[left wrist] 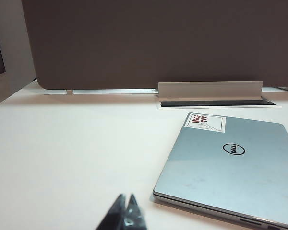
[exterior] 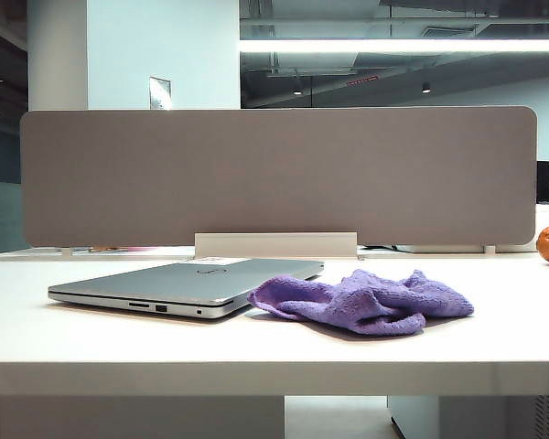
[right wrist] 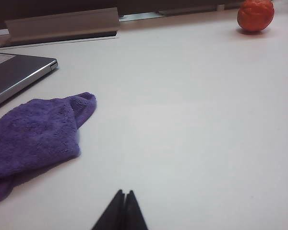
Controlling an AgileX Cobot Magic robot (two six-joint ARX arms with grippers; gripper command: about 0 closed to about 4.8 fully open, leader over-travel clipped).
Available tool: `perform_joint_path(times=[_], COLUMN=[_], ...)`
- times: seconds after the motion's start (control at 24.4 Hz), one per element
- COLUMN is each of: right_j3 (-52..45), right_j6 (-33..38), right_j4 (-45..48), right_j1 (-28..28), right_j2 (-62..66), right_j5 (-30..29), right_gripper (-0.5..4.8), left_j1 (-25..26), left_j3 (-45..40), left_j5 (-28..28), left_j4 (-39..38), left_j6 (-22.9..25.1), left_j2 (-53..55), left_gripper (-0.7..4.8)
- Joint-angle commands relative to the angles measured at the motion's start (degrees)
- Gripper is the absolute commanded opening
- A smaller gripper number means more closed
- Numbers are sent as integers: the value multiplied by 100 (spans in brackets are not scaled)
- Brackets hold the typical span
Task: Pick up the purple rag and put it over the laptop.
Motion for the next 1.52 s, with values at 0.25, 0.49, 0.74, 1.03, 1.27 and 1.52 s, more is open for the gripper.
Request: perform_joint_path(times=[0.25,0.49,0.74,1.03,1.27,1.52], right_j3=[-22,-22,-22,-22,-22,-22], right_j6=[-13,-13,-11,39,72,72], right_j4=[55,55,63,57,195,232], right_j1=[2,2,2,11,11,11], right_j2=[-9,-9,-9,-9,-9,-9], right_j5=[31,28,28,-24,-1207,-1547], right_gripper=[22,22,22,22,22,22], left_j1=[-11,-11,-11,-11,-11,-11], left_j3=[20,20,20,20,20,20], left_j5=[35,33,33,-26,-26,210], left_j4=[26,33,37,-96,-262,-264], left_j6=[15,15,11,-2,0,-2], left_j2=[7,7,7,7,7,7], left_gripper=[-6,-6,-6,-6,-6,-6])
